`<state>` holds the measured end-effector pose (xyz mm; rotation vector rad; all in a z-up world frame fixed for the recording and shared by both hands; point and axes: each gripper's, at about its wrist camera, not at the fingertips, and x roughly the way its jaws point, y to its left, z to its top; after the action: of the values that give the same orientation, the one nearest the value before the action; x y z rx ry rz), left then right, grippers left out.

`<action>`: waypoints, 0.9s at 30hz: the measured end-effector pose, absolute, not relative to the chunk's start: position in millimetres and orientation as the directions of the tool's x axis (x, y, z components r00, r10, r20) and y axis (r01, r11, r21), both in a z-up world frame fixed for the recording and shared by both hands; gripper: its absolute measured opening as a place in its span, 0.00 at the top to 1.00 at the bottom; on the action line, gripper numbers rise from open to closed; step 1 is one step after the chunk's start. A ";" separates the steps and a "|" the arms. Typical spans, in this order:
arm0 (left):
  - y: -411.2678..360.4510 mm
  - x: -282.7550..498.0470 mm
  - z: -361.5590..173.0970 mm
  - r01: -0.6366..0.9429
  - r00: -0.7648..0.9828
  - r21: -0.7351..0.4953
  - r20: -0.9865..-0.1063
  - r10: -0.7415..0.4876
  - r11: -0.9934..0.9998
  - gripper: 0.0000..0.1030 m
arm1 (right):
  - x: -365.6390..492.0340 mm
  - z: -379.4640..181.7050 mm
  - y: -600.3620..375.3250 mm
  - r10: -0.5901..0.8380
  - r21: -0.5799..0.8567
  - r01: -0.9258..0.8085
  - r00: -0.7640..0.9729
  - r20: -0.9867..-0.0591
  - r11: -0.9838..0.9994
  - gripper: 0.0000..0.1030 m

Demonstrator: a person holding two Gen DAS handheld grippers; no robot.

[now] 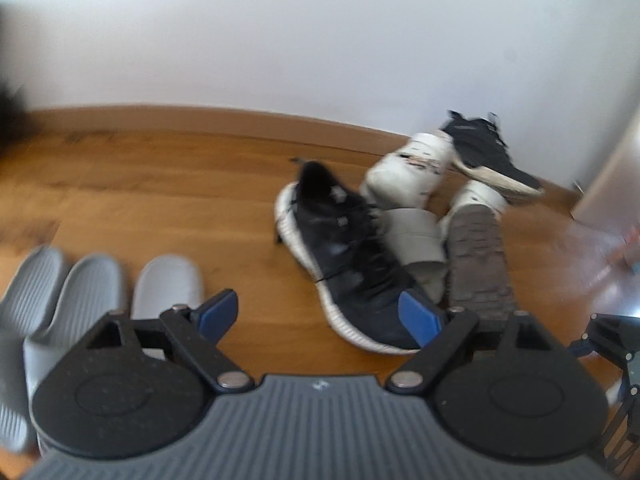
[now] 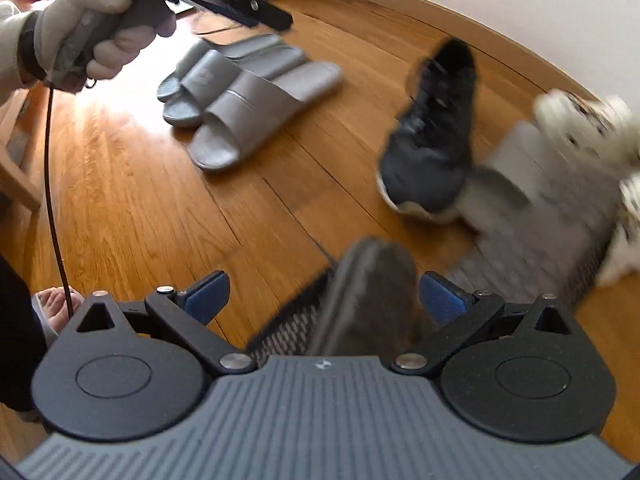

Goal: Organize scattered shoes

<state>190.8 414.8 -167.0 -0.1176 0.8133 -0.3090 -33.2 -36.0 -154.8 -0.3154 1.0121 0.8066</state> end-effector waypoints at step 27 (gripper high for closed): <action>196.7 289.9 -223.9 0.755 0.603 0.387 -0.728 -0.327 0.529 0.15 | -73.0 -180.4 -55.1 0.413 0.134 -0.680 0.265 -0.871 0.721 0.01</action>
<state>289.9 196.7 -223.9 0.7583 0.6389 -0.7013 -73.0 -55.1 -180.4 -0.2908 1.0703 0.7521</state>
